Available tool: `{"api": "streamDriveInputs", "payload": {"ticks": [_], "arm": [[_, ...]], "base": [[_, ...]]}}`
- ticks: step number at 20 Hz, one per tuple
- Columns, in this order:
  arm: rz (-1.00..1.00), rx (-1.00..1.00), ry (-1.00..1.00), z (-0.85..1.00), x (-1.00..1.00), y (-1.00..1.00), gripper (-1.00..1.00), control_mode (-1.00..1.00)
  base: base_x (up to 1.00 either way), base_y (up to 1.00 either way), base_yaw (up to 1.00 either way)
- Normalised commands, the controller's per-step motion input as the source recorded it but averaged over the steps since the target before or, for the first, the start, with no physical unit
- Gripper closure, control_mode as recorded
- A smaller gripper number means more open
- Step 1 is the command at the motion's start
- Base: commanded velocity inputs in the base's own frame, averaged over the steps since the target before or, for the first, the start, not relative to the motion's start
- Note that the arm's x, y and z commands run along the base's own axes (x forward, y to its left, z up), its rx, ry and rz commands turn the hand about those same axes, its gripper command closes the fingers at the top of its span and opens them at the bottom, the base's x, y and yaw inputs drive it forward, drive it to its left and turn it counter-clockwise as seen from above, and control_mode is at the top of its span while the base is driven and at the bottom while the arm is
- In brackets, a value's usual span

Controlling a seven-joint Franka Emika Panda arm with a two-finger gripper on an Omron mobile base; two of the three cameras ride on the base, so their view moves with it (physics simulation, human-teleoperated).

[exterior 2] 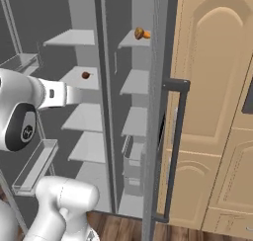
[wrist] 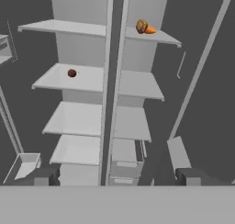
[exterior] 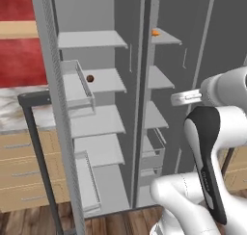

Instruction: There's a chicken drumstick in the fridge that needs to be moved to the freezer for freezing. Pick up the chicken drumstick from the fridge, place it on any shelf in the freezer, and close the fridge and freezer doors when done.

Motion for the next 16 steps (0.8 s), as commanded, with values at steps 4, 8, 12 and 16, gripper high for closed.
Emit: {"api": "streamDriveInputs", "payload": {"ticks": [4, 8, 12, 16], "arm": [[0.0, 0.0, 0.0, 0.0, 0.0, 0.0, -1.0, 1.0], [0.0, 0.0, 0.0, 0.0, 0.0, 0.0, -1.0, 1.0], [0.0, 0.0, 0.0, 0.0, 0.0, 0.0, -1.0, 1.0], [0.0, 0.0, 0.0, 0.0, 0.0, 0.0, -1.0, 1.0]], "base": [[-0.36, 0.03, 0.0], [-0.15, 0.24, 0.02], [-0.09, 0.48, 0.02], [-0.18, -0.01, 0.0]]}}
